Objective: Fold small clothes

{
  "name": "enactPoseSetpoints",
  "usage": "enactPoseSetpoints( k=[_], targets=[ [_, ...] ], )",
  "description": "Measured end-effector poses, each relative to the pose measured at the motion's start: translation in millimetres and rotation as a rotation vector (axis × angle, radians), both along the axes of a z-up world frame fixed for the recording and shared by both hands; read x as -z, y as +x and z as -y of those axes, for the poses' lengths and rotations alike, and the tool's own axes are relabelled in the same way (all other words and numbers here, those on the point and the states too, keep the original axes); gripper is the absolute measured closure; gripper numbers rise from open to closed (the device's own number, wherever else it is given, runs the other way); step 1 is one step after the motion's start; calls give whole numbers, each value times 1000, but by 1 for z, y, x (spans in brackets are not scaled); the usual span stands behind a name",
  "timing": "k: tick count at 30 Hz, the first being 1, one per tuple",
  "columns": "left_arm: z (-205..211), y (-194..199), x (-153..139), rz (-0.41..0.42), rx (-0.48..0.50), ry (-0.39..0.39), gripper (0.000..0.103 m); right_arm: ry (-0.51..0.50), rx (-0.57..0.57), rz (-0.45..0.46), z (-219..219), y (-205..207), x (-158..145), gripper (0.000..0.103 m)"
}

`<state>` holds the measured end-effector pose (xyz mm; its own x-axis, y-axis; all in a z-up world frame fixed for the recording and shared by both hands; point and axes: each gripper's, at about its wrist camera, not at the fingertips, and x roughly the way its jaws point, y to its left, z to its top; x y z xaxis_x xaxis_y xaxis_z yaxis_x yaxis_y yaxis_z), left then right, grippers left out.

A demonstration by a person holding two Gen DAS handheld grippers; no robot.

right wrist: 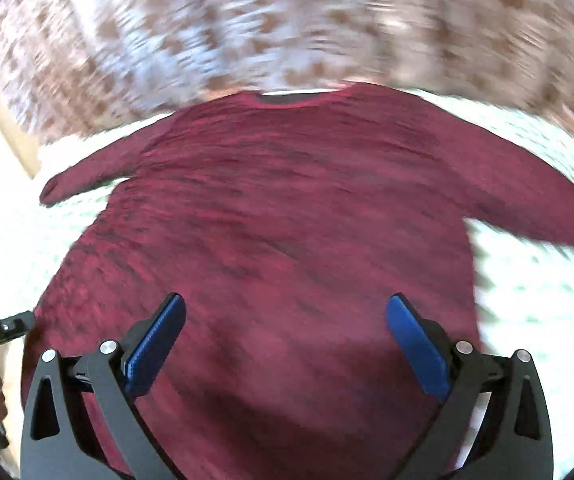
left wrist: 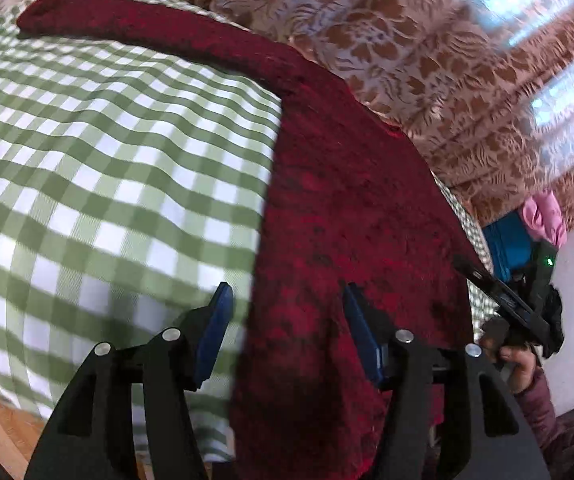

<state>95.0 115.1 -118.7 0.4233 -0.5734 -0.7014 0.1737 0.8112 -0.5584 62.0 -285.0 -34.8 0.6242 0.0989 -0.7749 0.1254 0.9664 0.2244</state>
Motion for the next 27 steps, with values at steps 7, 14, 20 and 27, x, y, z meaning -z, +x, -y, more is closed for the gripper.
enactPoseSetpoints(
  k=[7, 14, 20, 27],
  targets=[
    [23, -18, 0, 7, 39, 111, 59, 190, 71, -138, 48, -89, 35, 40],
    [40, -36, -4, -3, 93, 179, 83, 72, 0, -105, 39, -104, 19, 86],
    [49, -53, 6, -46, 99, 228, 74, 59, -7, -163, 46, -102, 39, 80],
    [57, -43, -31, 72, 56, 252, 55, 306, 222, -9, 126, -101, 16, 41]
  ],
)
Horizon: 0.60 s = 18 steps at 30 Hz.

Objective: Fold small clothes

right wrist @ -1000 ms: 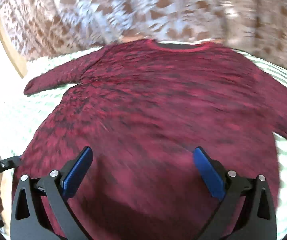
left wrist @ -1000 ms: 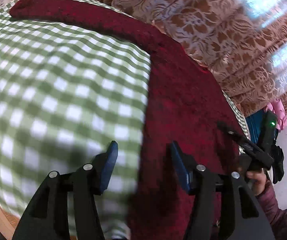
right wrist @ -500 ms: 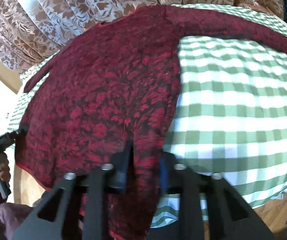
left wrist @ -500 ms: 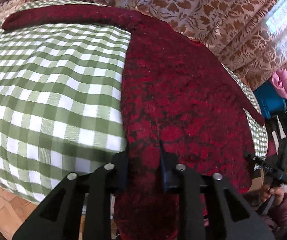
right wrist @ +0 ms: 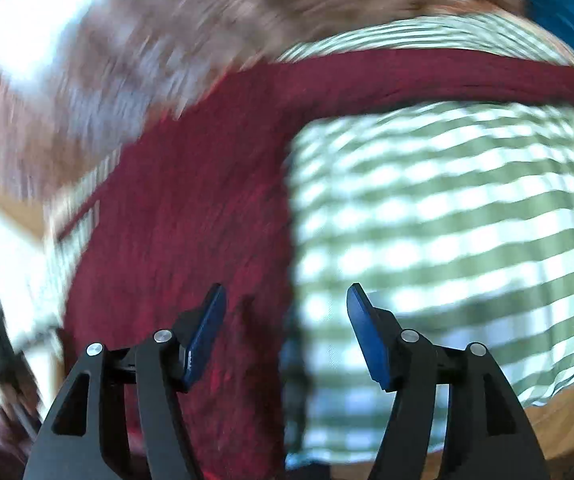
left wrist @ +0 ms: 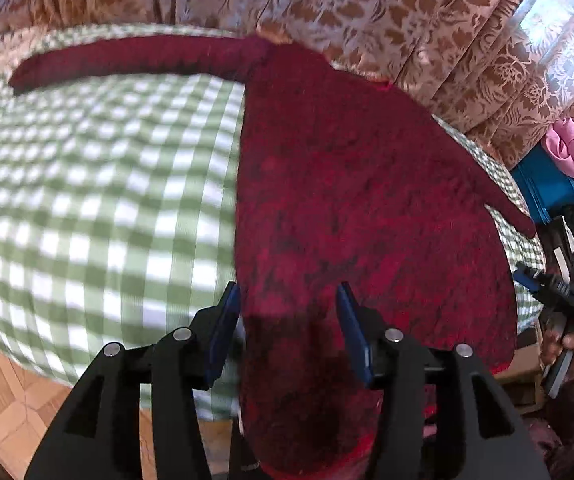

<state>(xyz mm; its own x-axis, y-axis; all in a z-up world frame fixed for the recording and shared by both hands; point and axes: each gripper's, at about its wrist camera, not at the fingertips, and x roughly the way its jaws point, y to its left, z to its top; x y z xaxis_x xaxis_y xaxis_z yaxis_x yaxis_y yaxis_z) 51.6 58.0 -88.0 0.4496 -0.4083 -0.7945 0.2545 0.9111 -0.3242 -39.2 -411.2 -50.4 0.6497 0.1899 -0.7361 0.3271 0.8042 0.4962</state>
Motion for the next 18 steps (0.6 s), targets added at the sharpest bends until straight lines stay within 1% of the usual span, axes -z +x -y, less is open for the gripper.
enactPoseSetpoints(
  k=[1, 4, 6, 8, 9, 13, 14, 15, 16, 17, 18],
  targets=[
    [3, 2, -2, 10, -3, -1, 55, 36, 76, 23, 21, 0, 0, 41],
    [14, 12, -9, 33, -6, -12, 55, 82, 273, 50, 80, 5, 7, 41],
    [23, 18, -12, 37, 9, -21, 55, 141, 395, 61, 118, 12, 16, 47],
    [34, 19, -14, 44, 18, -15, 54, 155, 480, 64, 146, 17, 21, 52],
    [39, 22, -14, 39, 25, -14, 54, 153, 543, 61, 164, 21, 24, 52],
    [51, 28, -10, 15, 27, -1, 54, 197, 666, 46, 223, 30, 40, 52],
    [53, 30, -9, 8, 24, 0, 54, 224, 689, 49, 234, 32, 46, 57],
    [54, 32, -7, -5, 22, -2, 54, 227, 704, 41, 245, 33, 49, 61],
    [57, 33, -5, -10, 22, 0, 54, 216, 709, 29, 251, 33, 50, 78],
    [59, 34, -4, -14, 21, 10, 54, 166, 710, -15, 258, 38, 47, 93],
    [60, 35, -2, -16, 22, 22, 54, 119, 706, -33, 261, 39, 40, 93]
  ],
)
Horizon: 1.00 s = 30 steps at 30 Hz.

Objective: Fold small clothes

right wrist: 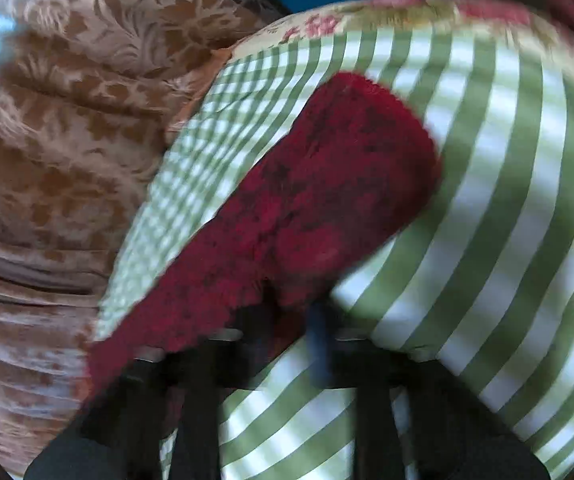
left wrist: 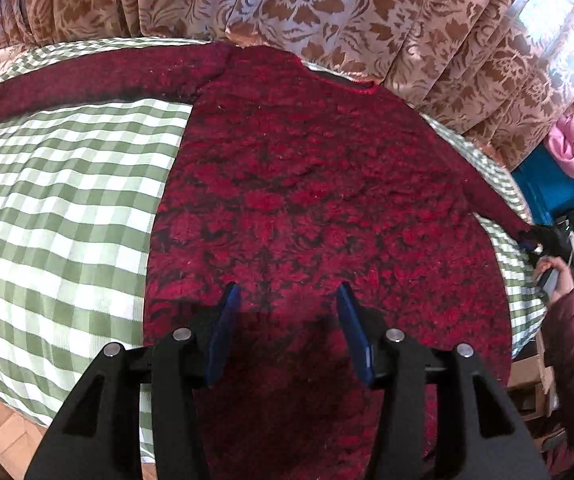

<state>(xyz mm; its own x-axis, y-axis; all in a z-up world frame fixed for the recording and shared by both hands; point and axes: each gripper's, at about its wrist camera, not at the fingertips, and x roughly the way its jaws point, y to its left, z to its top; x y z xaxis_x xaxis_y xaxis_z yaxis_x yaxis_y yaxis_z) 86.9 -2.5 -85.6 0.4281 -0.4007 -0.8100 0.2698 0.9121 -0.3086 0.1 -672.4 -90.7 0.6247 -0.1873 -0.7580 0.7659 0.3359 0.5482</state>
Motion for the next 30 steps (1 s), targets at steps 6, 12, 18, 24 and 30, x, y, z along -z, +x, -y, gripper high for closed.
enactPoseSetpoints(
  k=[6, 12, 18, 24, 30],
  targets=[
    [7, 10, 11, -29, 1, 40, 54, -161, -24, -185, 17, 22, -6, 94],
    [7, 15, 2, 2, 4, 7, 52, -272, -61, -147, 1, 38, -46, 94],
    [4, 31, -4, 13, -3, -61, 51, -398, -256, -1, -68, 78, -111, 94],
    [4, 42, -13, 43, 8, -116, 48, -424, -547, 114, -191, 150, -138, 94],
    [-2, 59, -14, 24, -13, -192, 46, -333, -846, 150, -336, 225, -119, 94]
  ],
)
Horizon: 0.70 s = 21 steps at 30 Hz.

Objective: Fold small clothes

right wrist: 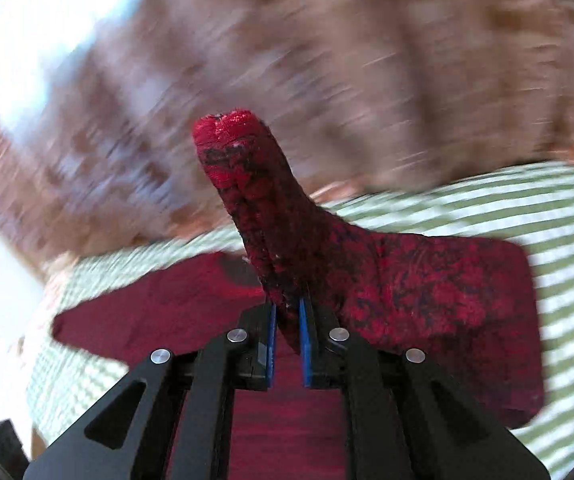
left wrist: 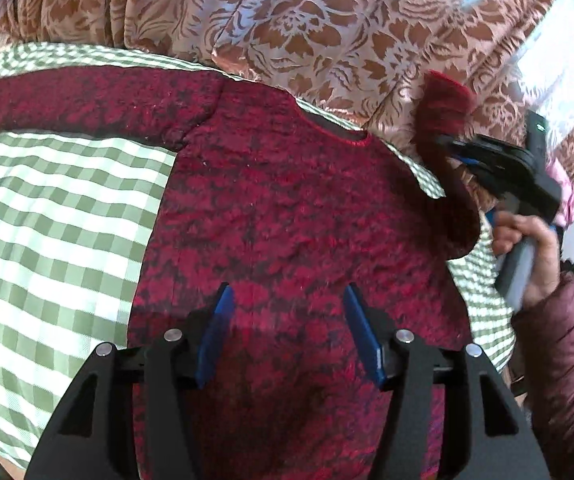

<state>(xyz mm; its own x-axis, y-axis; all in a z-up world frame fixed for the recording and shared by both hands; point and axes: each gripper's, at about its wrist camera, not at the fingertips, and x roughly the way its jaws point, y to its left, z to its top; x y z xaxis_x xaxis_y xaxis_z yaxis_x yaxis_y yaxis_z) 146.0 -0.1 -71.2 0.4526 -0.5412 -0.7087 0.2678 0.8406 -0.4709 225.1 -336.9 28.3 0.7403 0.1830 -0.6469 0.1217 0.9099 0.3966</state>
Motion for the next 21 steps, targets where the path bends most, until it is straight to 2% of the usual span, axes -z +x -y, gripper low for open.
enactPoseSetpoints(
  k=[1, 3, 5, 8, 13, 16, 18, 21],
  targets=[
    [-2, 2, 0, 0, -3, -7, 46, 16, -45, -5, -18, 5, 2, 94],
    [-4, 7, -2, 5, -8, -19, 44, 71, -147, -12, -47, 12, 7, 83],
    [-5, 14, -2, 7, -9, -27, 42, 104, -184, -4, -60, 5, 5, 29],
    [-5, 28, -3, 14, -12, -24, 42, 120, -155, 38, -52, -23, -2, 28],
    [-1, 65, -3, 7, -28, -52, 42, 148, -46, 16, 0, -80, 5, 28],
    [9, 91, -1, 0, -38, -44, 41, 148, 50, -28, 35, -114, 25, 28],
    [17, 110, 1, -7, -44, -36, 40, 164, 125, -57, 57, -137, 40, 31],
    [29, 140, 11, -50, -55, -43, 40, 196, 200, -73, 82, -151, 52, 37]
  ],
)
